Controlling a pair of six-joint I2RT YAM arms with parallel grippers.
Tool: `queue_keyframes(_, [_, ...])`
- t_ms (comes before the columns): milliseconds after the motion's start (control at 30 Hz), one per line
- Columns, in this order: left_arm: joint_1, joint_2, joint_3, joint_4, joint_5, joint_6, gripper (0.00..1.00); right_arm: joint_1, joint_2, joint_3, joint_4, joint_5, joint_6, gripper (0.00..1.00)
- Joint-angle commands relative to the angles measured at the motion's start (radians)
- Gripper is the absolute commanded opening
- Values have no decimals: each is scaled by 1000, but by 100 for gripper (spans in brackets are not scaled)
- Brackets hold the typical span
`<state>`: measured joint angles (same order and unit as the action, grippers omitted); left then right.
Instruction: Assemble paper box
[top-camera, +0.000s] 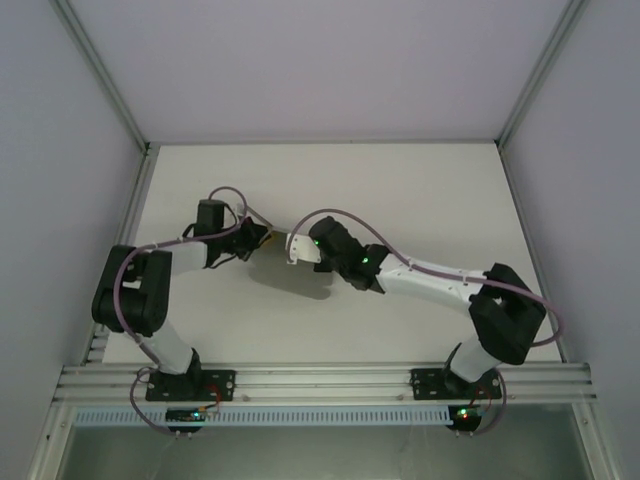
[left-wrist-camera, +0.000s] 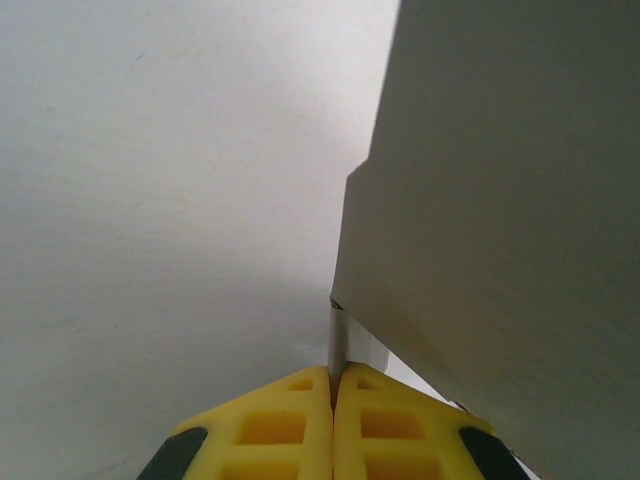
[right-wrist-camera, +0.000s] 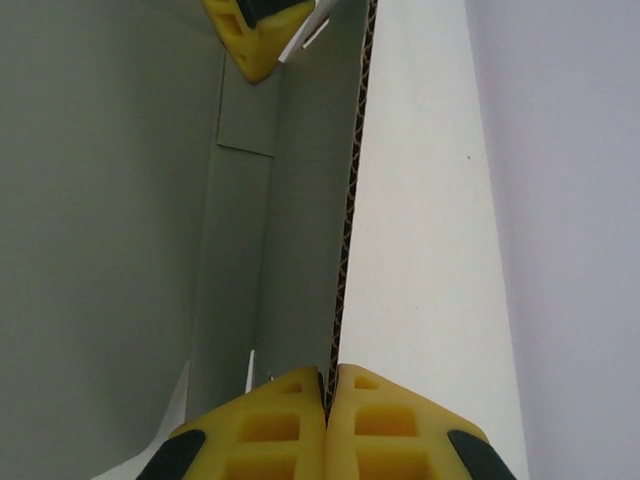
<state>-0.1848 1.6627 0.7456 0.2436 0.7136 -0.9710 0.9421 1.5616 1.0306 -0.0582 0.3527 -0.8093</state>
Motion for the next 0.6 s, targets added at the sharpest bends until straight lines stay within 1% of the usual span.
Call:
queue_keyframes(0, [4, 10, 14, -27, -72, -47, 8, 15, 6, 8, -6, 9, -36, 0])
queue_keyframes(33, [4, 2, 14, -42, -76, -34, 16, 6, 6, 7, 0, 13, -37, 0])
queue_keyframes(133, [8, -32, 26, -144, -115, 59, 29, -23, 3, 10, -3, 30, -58, 0])
queue_keyframes(167, [11, -47, 32, -189, -142, 105, 32, -33, 2, 11, -6, 40, -71, 0])
queue_keyframes(200, [14, -66, 39, -242, -184, 156, 37, -50, 2, 16, -12, 54, -91, 0])
queue_keyframes(300, [24, -137, 45, -332, -255, 291, 61, -97, 2, 47, -57, 65, -128, 0])
queue_keyframes(367, [34, -193, 41, -353, -272, 370, 78, -119, 3, 52, -62, 74, -166, 0])
queue_keyframes(433, [38, -245, 41, -360, -313, 447, 94, -130, 0, 50, -56, 71, -195, 0])
queue_keyframes(467, [40, -265, 42, -351, -328, 491, 100, -135, -6, 47, -60, 51, -205, 0])
queue_keyframes(500, [45, -275, 52, -348, -336, 525, 100, -140, -13, 46, -66, 28, -211, 0])
queue_keyframes(567, [60, -263, 86, -335, -304, 595, 99, -153, -24, 39, -68, -26, -211, 0])
